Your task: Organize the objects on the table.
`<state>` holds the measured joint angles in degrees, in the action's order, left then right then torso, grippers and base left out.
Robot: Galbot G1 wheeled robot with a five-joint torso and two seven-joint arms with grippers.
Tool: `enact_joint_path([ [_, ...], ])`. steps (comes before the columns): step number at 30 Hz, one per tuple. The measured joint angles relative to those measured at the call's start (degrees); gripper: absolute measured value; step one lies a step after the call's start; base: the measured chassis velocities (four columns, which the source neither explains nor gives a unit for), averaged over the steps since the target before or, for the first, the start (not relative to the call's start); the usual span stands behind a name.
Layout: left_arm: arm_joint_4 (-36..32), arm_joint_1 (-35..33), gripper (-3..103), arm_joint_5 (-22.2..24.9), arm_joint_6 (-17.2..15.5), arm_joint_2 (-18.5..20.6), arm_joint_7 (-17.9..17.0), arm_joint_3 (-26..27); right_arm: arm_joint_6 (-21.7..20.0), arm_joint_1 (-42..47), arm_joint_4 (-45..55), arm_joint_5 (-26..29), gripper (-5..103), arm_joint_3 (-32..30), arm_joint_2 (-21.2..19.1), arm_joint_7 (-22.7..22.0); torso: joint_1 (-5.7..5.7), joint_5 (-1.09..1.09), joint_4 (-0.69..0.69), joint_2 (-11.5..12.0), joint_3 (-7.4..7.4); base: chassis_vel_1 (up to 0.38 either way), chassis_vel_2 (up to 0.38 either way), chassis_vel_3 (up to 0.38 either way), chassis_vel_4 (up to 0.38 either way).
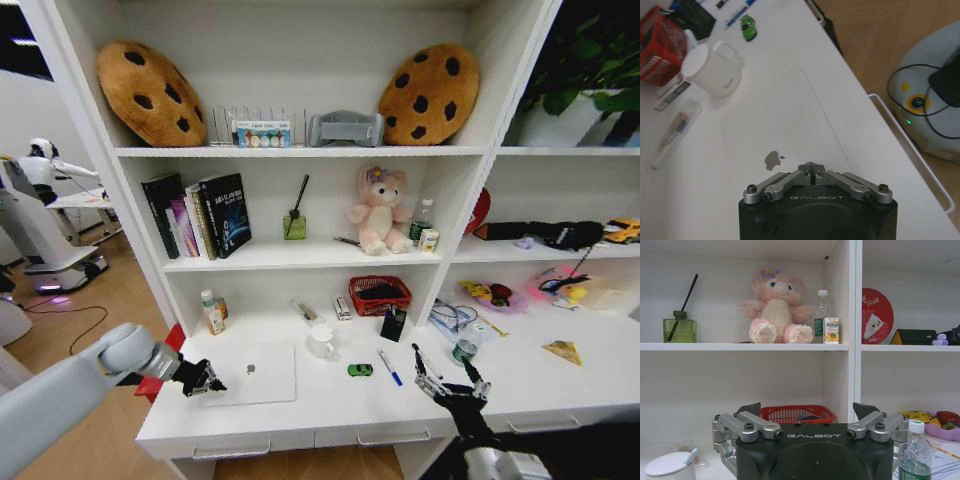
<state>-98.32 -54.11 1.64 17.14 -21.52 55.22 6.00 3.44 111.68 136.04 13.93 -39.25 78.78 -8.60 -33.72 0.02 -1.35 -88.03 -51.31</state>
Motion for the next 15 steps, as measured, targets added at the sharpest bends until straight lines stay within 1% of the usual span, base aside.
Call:
enact_joint_path([
  [1, 0.0, 0.0, 0, 0.0, 0.0, 0.0, 0.0, 0.0, 0.0, 0.0, 0.0, 0.0, 100, 0.0, 0.0, 0.0, 0.0, 0.0, 0.0, 0.0, 0.0, 0.0, 0.0, 0.0, 0.0],
  [2, 0.3, -2.9, 0, 2.2, -0.4, -0.3, -5.4, 2.3, -0.3, 0.0, 0.1, 0.1, 100, 0.1, -0.1, -0.1, 0.0, -0.02, -0.01, 0.0, 0.0, 0.0, 0.0, 0.0, 0.0],
  [3, 0.0, -5.4, 0, 4.2, -2.0, -1.1, -10.7, 4.5, -0.3, 0.1, 0.3, 0.6, 100, 0.1, 0.0, -0.1, 0.0, -0.04, -0.01, 0.0, 0.0, 0.0, 0.0, 0.0, 0.0],
  [4, 0.0, -5.4, 0, 4.2, -2.0, -1.1, -10.7, 4.5, -0.3, 0.1, 0.3, 0.6, 100, 0.1, 0.0, -0.1, 0.0, -0.04, -0.01, 0.0, 0.0, 0.0, 0.0, 0.0, 0.0],
  [6, -1.2, -7.3, 0, 8.3, -5.9, -2.2, -19.2, 5.7, -0.1, 0.5, 0.6, 1.7, 100, -0.3, 0.1, -0.9, 0.0, -0.01, -0.03, 0.0, 0.0, 0.0, 0.0, 0.0, 0.0],
  [7, -1.2, -7.3, 0, 8.3, -5.9, -2.2, -19.2, 5.7, -0.1, 0.5, 0.6, 1.7, 100, -0.3, 0.1, -0.9, 0.0, -0.01, -0.03, 0.0, 0.0, 0.0, 0.0, 0.0, 0.0],
  [8, -2.1, -8.1, 0, 11.4, -8.4, -2.9, -24.0, 5.8, -0.1, 0.4, 0.7, 2.3, 100, -0.6, -0.1, -1.5, 0.0, -0.03, -0.04, 0.0, 0.0, 0.0, 0.0, 0.0, 0.0],
  [9, -3.5, -9.2, 0, 15.2, -12.0, -4.0, -31.0, 6.1, -0.5, 0.1, 0.8, 3.0, 100, -1.2, -0.5, -2.4, 0.0, -0.02, -0.04, 0.0, -0.01, 0.0, 0.0, 0.0, 0.0],
  [10, -3.5, -9.2, 0, 15.2, -12.0, -4.0, -31.0, 6.1, -0.5, 0.1, 0.8, 3.0, 100, -1.2, -0.5, -2.4, 0.0, -0.02, -0.04, 0.0, -0.01, 0.0, 0.0, 0.0, 0.0],
  [11, -5.6, -10.7, -2, 20.0, -17.3, -5.8, -40.5, 7.0, -1.2, -0.5, 1.0, 3.7, 100, -2.0, -1.0, -3.6, 0.0, -0.01, -0.04, 0.0, -0.01, 0.0, 0.0, 0.0, 0.0],
  [12, -8.7, -13.1, 3, 26.5, -23.4, -8.3, -51.0, 8.5, -1.7, -1.4, 0.9, 4.1, 100, -2.5, -1.7, -5.0, -0.01, -0.01, -0.04, 0.0, -0.01, 0.0, 0.0, 0.0, 0.0],
  [13, -8.7, -13.1, 3, 26.5, -23.4, -8.3, -51.0, 8.5, -1.7, -1.4, 0.9, 4.1, 100, -2.5, -1.7, -5.0, -0.01, -0.01, -0.04, 0.0, -0.01, 0.0, 0.0, 0.0, 0.0],
  [14, -10.5, -14.5, 8, 30.2, -26.1, -9.5, -55.8, 9.5, -1.6, -1.9, 0.7, 4.1, 100, -2.8, -1.9, -5.4, -0.01, -0.04, -0.02, 0.0, -0.01, 0.0, 0.0, 0.0, 0.0],
  [15, -14.6, -18.2, 20, 37.4, -31.0, -12.0, -65.8, 12.4, -1.2, -2.3, 0.2, 4.1, 100, -3.0, -2.2, -5.6, -0.01, -0.01, -0.02, 0.0, -0.01, 0.0, 0.0, 0.0, 0.0],
])
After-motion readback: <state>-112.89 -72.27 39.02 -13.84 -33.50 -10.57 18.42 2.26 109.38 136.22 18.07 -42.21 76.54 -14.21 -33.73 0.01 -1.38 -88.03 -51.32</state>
